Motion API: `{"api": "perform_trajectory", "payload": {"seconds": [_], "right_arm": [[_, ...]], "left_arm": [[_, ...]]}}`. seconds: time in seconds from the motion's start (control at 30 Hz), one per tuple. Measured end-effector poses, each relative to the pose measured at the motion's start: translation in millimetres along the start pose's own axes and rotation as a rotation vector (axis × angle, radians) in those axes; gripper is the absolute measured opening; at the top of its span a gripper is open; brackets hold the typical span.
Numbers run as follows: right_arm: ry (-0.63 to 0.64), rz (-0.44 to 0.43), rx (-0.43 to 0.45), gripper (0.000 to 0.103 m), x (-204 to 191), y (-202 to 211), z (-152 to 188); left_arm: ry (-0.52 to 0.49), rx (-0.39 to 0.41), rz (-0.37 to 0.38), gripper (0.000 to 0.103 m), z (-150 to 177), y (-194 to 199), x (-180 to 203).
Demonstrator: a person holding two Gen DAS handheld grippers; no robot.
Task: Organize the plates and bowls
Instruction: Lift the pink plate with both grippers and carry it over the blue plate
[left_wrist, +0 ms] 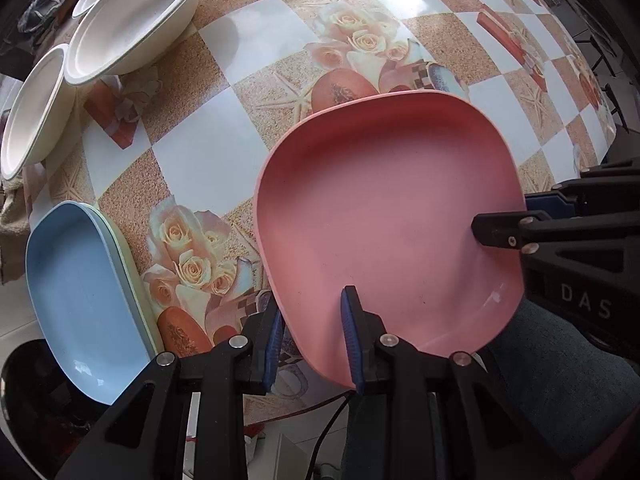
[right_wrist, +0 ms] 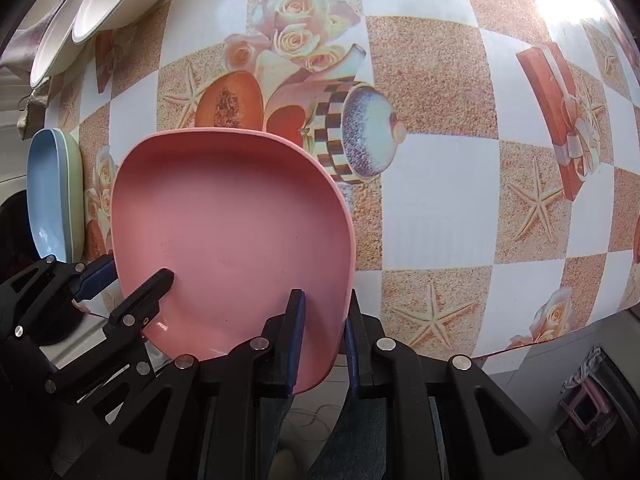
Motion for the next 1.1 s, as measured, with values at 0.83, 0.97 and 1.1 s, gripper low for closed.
{"api": "perform_trajectory", "payload": {"seconds": [0.83,0.97,1.1], "right_arm": [[0.005,-0.033,0.026,0.021,-40.3,33.3,23.0],[0.030,-0.036,0.051,0.021,-50.6,47.8,21.1],[0.061,-0.034,0.078,0.021,-57.3,64.1,14.6]], "left_arm": [[0.048,0.052,0.056,0.029,-4.4,48.5,-35.8],[0.070,0.086,0.039,0.029,-8.1,62.2,-49.0],[0.091,0.113,0.026,0.029,-10.0,73.3,-59.8]]}}
Point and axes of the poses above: each gripper's, at about its wrist camera, not at the fingertips, and y roughly against the way its jaws point, x to its right, z to its underside, the point moved 8 cm from there along -y, roughly the way its jaws point, and after that the axes turned 9 degrees about x, right-handed, at the moved point
